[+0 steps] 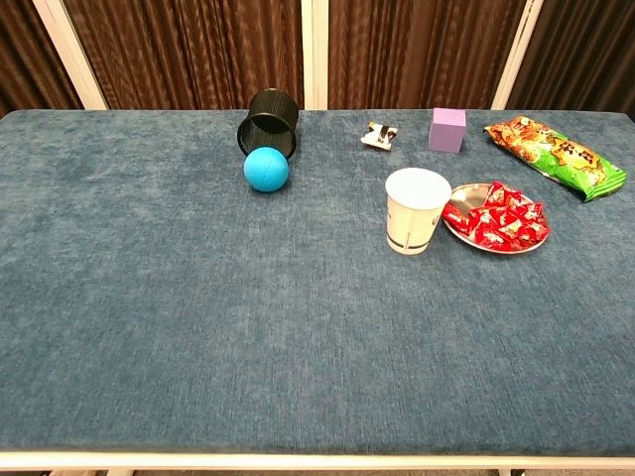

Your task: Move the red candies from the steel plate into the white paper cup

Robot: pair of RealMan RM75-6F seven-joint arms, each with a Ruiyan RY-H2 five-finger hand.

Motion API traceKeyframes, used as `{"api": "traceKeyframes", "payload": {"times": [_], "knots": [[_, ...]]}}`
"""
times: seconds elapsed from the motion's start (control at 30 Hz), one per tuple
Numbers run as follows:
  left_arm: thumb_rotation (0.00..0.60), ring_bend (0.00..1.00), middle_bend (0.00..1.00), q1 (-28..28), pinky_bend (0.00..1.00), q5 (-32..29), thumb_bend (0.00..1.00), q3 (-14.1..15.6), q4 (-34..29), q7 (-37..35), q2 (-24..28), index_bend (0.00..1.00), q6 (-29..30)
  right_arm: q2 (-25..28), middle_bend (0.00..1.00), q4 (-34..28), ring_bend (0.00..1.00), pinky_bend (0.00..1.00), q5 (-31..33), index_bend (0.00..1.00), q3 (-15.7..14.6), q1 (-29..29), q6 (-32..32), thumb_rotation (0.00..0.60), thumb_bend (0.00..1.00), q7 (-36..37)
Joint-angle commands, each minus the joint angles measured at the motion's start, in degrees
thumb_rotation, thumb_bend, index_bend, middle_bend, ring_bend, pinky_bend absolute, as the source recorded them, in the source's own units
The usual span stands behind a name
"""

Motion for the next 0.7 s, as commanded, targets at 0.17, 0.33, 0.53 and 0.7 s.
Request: {"api": "traceKeyframes", "payload": {"times": [0.17,0.33,0.53,0.7], "knots": [[0.600,0.15,0.24,-0.3,0.20,-0.4,0.00,0.0,-0.2,-0.9,0.1,0.24,-1.0,0.3,0.18,-0.2,0.01,0.21,0.5,0.12,0.1,-0.1,-0.9,0.600,0.10,0.2],[0.600,0.15,0.24,-0.4,0.20,-0.2,0.00,0.1,-0.2,-2.0,-0.1,0.24,-1.0,1.5,0.23,-2.0,0.02,0.22,1.1,0.12,1.2,3.4,-6.5,0.600,0.10,-1.1],[0.600,0.15,0.24,-0.1,0.20,-0.2,0.00,0.3,0.4,-3.2,-0.5,0.24,-0.7,-1.2,0.27,-2.7,0.02,0.22,4.4,0.17,4.2,12.1,-18.8,0.600,0.09,-8.9],[0.600,0.15,0.24,0.2,0.20,-1.1,0.00,0.5,1.2,-4.2,-0.7,0.24,-1.3,-7.5,0.26,0.8,0.02,0.22,9.2,0.20,6.3,19.5,-29.2,0.600,0.08,-14.4]]}}
